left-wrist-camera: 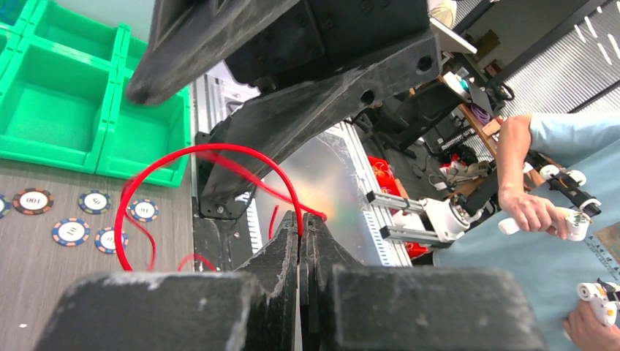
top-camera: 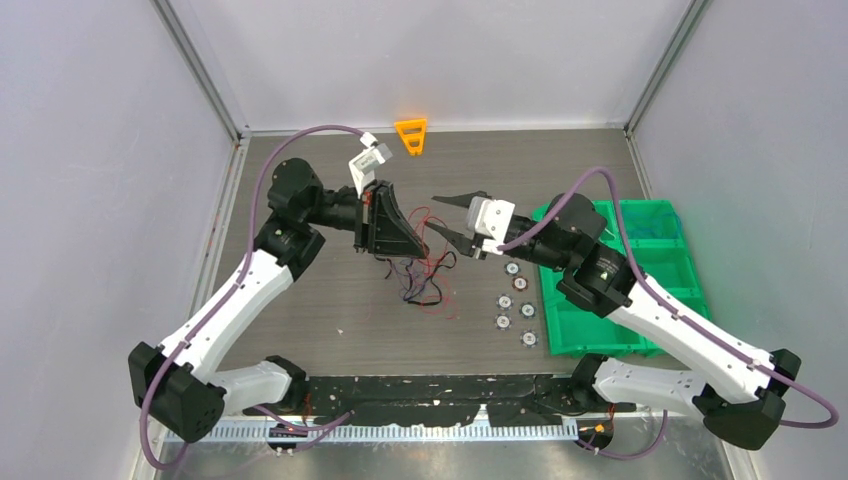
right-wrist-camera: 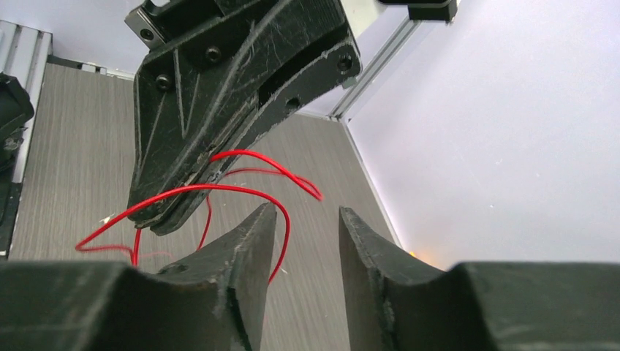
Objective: Untangle the cables
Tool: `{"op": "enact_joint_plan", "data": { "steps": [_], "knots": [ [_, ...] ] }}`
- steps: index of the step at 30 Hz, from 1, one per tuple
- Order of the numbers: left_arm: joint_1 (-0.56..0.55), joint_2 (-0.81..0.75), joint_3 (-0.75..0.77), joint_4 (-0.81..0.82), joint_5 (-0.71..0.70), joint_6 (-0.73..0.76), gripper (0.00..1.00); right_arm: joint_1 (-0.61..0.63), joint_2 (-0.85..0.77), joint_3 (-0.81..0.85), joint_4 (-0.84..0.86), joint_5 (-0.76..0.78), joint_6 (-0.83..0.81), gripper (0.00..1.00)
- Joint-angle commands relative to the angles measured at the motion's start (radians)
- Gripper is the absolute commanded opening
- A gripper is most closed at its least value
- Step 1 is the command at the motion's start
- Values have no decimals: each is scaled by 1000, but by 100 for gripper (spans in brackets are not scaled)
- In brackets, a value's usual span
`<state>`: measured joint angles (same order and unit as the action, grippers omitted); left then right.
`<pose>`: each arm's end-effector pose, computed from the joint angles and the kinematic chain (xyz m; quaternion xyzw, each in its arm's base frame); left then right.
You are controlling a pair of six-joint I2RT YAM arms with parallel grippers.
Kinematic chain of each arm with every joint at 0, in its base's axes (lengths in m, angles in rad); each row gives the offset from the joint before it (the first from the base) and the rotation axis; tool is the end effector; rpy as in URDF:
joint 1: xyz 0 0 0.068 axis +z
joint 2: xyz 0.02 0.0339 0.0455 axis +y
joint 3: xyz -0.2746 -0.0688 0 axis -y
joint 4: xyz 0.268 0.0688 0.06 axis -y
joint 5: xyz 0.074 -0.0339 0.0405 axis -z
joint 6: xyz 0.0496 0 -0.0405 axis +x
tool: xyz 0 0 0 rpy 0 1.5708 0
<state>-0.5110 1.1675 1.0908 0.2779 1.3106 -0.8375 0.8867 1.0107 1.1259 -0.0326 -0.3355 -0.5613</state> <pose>0.2112 -0.1734 0.4227 0.3842 0.5715 -0.6845 0.2391 0.1478 0.2071 0.4465 -0.5344 0.4189 0.2291 0.6975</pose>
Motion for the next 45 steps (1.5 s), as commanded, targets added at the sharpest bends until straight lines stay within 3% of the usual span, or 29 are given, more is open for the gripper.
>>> {"op": "enact_joint_plan", "data": {
  "steps": [1,26,35,37,40,41,45],
  "knots": [
    [-6,16,-17,142,29,-114,0,12,-49,-6,127,37,-41,48],
    [-42,46,-6,256,72,-230,0,47,-82,-12,-31,-73,-220,44],
    [-61,65,7,258,90,-246,0,80,-41,3,58,-55,-229,40],
    [-62,66,6,267,95,-256,0,82,-40,7,54,-58,-231,33],
    [-54,60,-3,283,88,-248,0,83,-47,11,41,-48,-232,9],
    [-42,54,-9,280,76,-233,1,83,-50,13,23,-31,-226,7],
    [95,-7,2,68,-61,-5,30,80,-63,25,-20,52,-168,5]
  ]
}}
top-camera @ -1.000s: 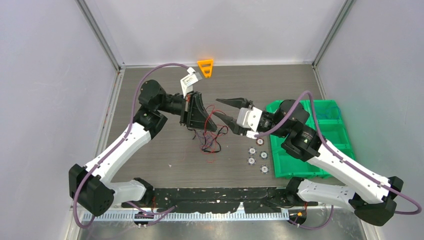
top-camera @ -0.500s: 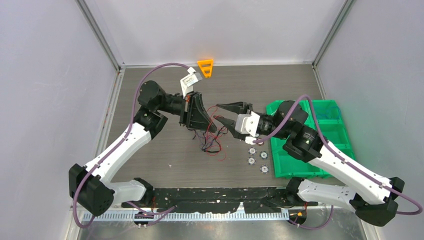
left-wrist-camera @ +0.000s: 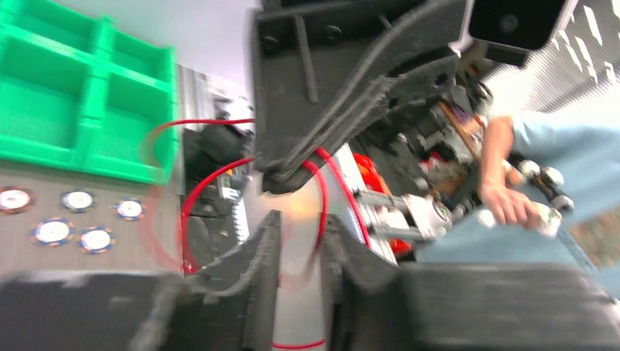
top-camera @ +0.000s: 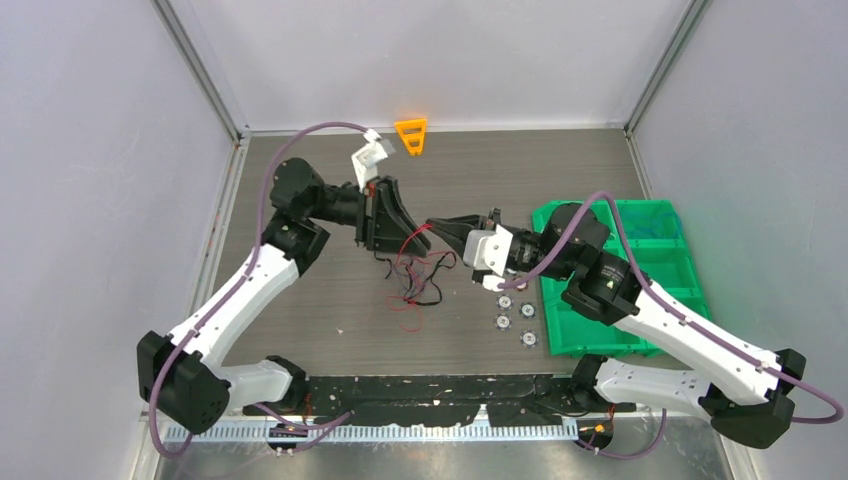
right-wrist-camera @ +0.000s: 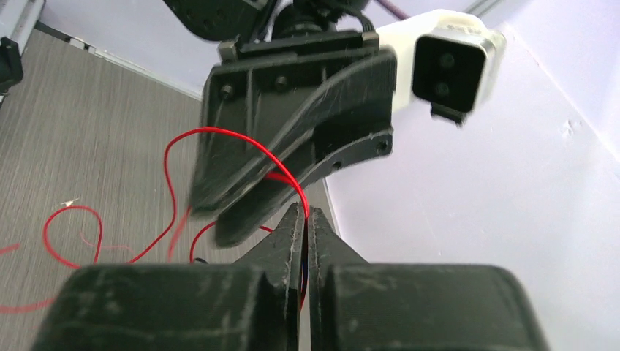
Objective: Untangle the cables
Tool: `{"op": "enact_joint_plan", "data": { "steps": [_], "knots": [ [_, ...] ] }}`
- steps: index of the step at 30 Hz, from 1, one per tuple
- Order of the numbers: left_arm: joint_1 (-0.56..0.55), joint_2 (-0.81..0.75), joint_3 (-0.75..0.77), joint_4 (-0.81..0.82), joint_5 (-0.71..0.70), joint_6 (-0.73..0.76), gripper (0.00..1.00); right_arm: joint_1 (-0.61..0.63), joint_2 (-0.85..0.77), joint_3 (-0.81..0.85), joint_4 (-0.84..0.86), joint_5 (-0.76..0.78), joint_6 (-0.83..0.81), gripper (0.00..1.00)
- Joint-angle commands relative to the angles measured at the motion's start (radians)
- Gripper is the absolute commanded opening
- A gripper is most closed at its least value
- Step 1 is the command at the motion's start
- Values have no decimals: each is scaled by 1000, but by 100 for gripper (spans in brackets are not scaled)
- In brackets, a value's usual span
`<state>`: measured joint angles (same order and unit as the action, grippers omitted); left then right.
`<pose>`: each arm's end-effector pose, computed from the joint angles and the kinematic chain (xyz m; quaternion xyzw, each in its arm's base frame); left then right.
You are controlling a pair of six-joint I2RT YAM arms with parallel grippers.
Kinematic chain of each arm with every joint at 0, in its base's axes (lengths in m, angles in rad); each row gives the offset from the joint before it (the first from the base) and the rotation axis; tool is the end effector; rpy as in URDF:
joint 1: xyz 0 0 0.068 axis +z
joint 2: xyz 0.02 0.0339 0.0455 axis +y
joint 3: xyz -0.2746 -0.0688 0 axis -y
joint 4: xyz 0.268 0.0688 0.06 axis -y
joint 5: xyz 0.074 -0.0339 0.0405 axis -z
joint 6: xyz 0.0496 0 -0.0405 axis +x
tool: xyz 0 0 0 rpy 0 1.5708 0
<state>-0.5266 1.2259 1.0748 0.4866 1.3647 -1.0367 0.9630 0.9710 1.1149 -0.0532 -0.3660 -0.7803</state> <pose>0.2182 -0.1830 0.4186 0.3841 0.5646 -0.7049 0.1918 0.1233 0.2083 0.4489 -0.5940 0.3239 0.1884 0.7119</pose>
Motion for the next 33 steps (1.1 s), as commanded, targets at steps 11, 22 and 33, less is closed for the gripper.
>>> {"op": "enact_joint_plan", "data": {
  "steps": [11,22,33],
  "knots": [
    [161,-241,79,-756,-379,875,80,-58,-6,97,-5,222,325,5],
    [79,-247,-63,-615,-454,881,80,-180,45,186,-24,188,632,6],
    [23,-221,-103,-578,-560,910,99,-479,-11,259,-260,108,755,5]
  ]
}}
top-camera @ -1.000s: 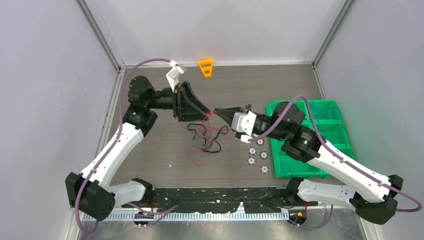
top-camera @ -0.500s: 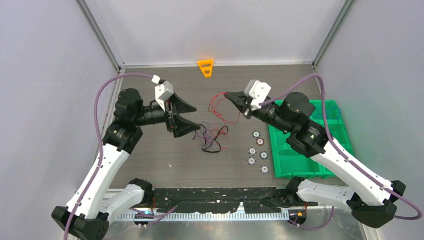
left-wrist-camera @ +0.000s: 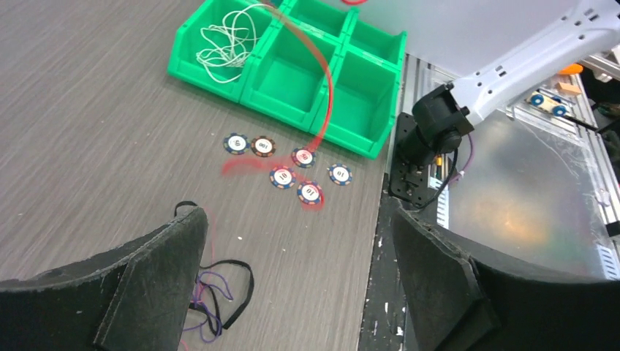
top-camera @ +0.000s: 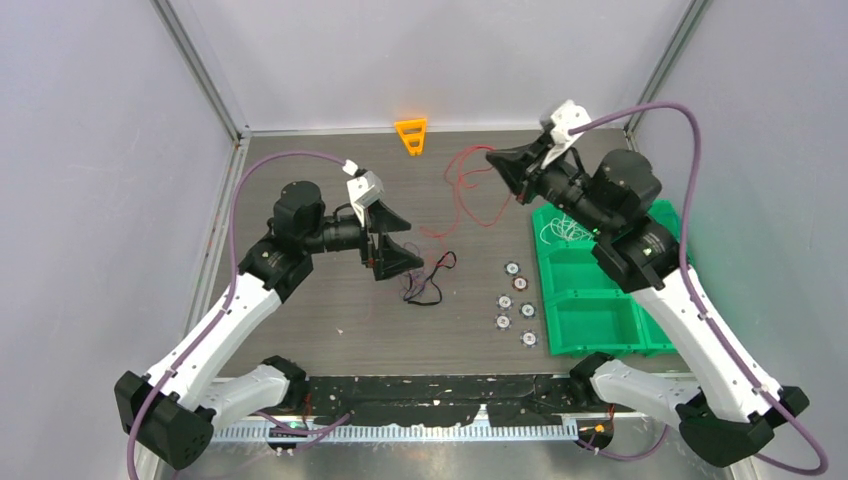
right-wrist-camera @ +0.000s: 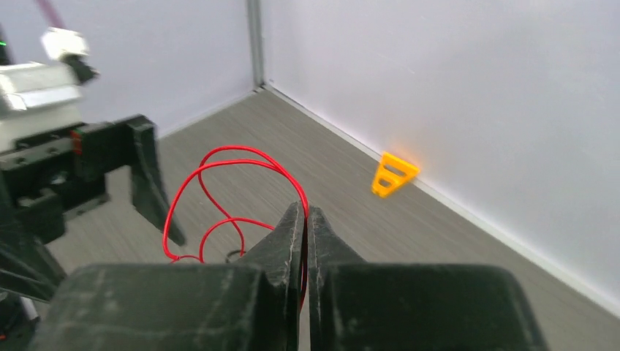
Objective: Untangle the cables
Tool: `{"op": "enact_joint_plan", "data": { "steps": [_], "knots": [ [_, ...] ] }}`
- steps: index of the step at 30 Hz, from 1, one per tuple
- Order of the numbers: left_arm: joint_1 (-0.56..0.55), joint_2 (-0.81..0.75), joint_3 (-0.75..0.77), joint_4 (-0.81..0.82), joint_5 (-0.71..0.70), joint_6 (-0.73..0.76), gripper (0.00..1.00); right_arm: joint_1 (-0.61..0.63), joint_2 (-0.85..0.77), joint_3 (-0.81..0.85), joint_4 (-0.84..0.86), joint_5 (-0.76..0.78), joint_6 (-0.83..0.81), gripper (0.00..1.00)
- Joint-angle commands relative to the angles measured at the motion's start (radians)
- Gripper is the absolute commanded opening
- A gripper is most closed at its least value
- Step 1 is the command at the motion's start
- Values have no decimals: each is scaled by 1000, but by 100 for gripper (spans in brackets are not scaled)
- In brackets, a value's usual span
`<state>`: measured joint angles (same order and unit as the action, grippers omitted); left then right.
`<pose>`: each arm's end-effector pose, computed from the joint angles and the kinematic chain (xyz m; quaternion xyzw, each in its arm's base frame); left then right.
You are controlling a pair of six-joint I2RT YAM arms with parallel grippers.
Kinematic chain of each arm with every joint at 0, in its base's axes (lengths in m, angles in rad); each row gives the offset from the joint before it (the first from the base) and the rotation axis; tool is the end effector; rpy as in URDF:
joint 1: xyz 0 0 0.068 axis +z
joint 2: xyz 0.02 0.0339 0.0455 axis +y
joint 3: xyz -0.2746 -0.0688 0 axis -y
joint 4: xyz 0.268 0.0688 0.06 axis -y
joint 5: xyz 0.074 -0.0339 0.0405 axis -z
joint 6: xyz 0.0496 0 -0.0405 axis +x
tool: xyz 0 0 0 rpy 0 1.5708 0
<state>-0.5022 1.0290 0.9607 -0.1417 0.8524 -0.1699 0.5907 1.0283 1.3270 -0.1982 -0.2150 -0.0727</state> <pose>0.2048 -0.1551 0.3681 0.3736 0.6550 -0.4923 0.4348 0.1922 0.1416 0.4972 -0.2924 0.6046 0.2584 0.6944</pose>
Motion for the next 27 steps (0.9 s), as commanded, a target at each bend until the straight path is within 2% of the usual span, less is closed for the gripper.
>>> {"op": "enact_joint_plan", "data": {
  "steps": [1,4,9,10,14,18,23,27],
  "knots": [
    [-1,-20,15,33,-55,53,99,-163,-84,47,-165,-47,36,5],
    [-1,-2,28,14,-75,59,99,-274,-116,45,-269,-57,-18,5],
    [-1,33,44,-9,-102,48,100,-636,-100,90,-542,-193,-148,5],
    [-1,39,43,-7,-100,49,100,-742,-93,104,-564,-242,-189,5],
    [-1,60,42,10,-91,40,99,-992,-7,174,-750,-345,-357,5],
    [-1,69,42,0,-97,48,100,-1170,98,278,-872,-373,-530,5],
    [-1,66,37,-28,-93,62,99,-1341,205,379,-929,-352,-683,5],
    [-1,71,51,-68,-79,81,100,-1399,253,402,-936,-319,-767,5]
  ]
}}
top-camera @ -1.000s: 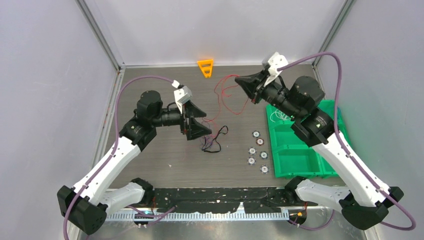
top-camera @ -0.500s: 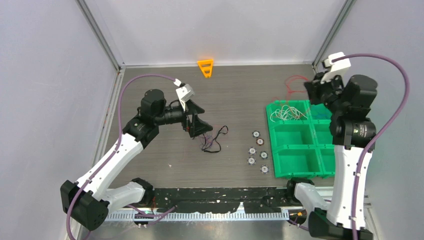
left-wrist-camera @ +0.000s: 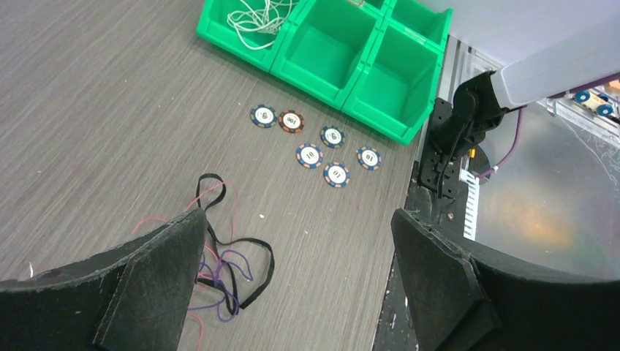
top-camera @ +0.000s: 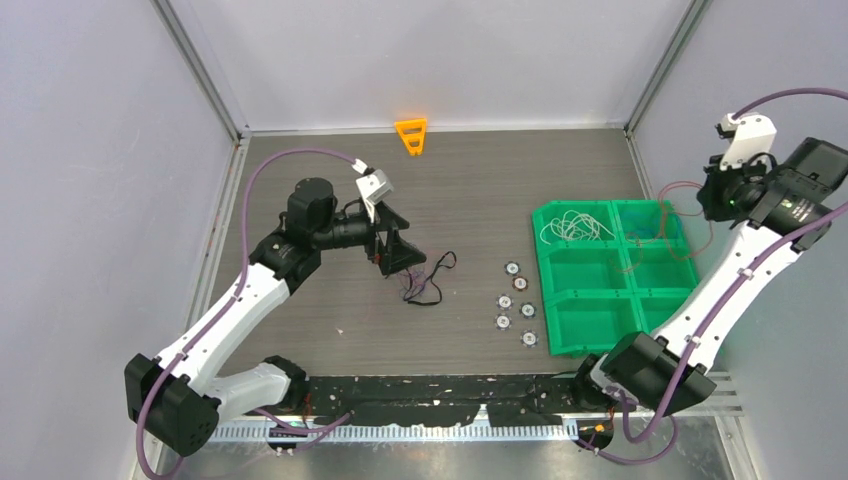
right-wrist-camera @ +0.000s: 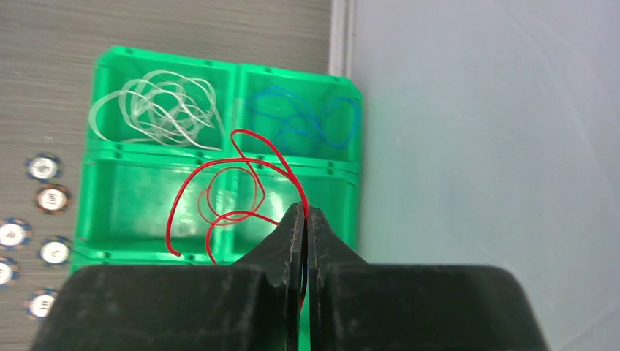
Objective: Untangle the cables
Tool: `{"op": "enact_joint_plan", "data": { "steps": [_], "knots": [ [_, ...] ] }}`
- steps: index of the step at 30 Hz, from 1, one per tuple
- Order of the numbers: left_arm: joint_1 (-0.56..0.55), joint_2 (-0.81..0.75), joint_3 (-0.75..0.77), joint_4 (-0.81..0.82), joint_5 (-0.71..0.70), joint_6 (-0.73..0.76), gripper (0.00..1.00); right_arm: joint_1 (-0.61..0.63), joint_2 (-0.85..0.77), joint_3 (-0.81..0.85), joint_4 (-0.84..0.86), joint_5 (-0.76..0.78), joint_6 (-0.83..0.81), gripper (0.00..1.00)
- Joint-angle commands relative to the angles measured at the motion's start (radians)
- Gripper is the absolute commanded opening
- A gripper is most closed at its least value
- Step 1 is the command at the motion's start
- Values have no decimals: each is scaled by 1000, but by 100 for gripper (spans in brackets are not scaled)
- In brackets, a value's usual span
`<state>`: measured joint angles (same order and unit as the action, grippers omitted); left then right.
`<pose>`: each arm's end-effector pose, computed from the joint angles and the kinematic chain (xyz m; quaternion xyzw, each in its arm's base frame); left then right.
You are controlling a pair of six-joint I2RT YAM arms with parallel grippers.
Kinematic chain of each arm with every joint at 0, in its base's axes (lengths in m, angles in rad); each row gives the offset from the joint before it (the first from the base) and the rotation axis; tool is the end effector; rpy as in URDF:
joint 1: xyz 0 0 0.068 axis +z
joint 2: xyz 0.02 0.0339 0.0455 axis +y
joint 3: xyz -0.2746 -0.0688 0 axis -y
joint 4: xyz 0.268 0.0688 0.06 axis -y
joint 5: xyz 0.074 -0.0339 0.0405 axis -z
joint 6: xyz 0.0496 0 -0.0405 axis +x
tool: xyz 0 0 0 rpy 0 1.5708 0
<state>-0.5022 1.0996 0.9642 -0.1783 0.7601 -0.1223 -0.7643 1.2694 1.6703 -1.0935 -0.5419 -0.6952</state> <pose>0.2233 -0.1616 0.3475 0.3560 0.6965 -0.4533 0.4274 0.1992 -0.1556 0.4612 -0.0836 0.8755 -0.0925 0.4668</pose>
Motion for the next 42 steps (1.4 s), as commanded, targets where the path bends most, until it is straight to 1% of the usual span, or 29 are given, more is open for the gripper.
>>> {"op": "enact_joint_plan", "data": {
  "steps": [1,4,9,13,16,23,26,30,34,40,42],
  "knots": [
    [-1,6,54,-44,17,44,100,-47,16,54,-36,15,-172,5],
    [1,32,88,-90,22,79,100,-51,9,-15,3,53,-214,6],
    [4,81,159,-138,15,104,100,-50,-18,-175,146,101,-231,5],
    [5,106,190,-171,13,106,100,-52,2,-218,200,138,-249,6],
    [5,119,206,-189,16,115,100,-52,1,-258,239,137,-274,5],
    [5,159,248,-209,16,118,99,-23,21,-412,365,159,-319,6],
    [7,173,265,-222,16,151,99,-1,44,-473,443,150,-354,5],
    [8,176,277,-246,9,171,100,19,78,-564,530,82,-480,5],
    [11,174,278,-256,7,182,99,42,124,-591,570,20,-617,5],
    [13,186,288,-267,-2,184,100,74,202,-568,507,-33,-847,6],
    [14,192,293,-266,-1,181,99,81,230,-560,453,-43,-933,5]
  ]
}}
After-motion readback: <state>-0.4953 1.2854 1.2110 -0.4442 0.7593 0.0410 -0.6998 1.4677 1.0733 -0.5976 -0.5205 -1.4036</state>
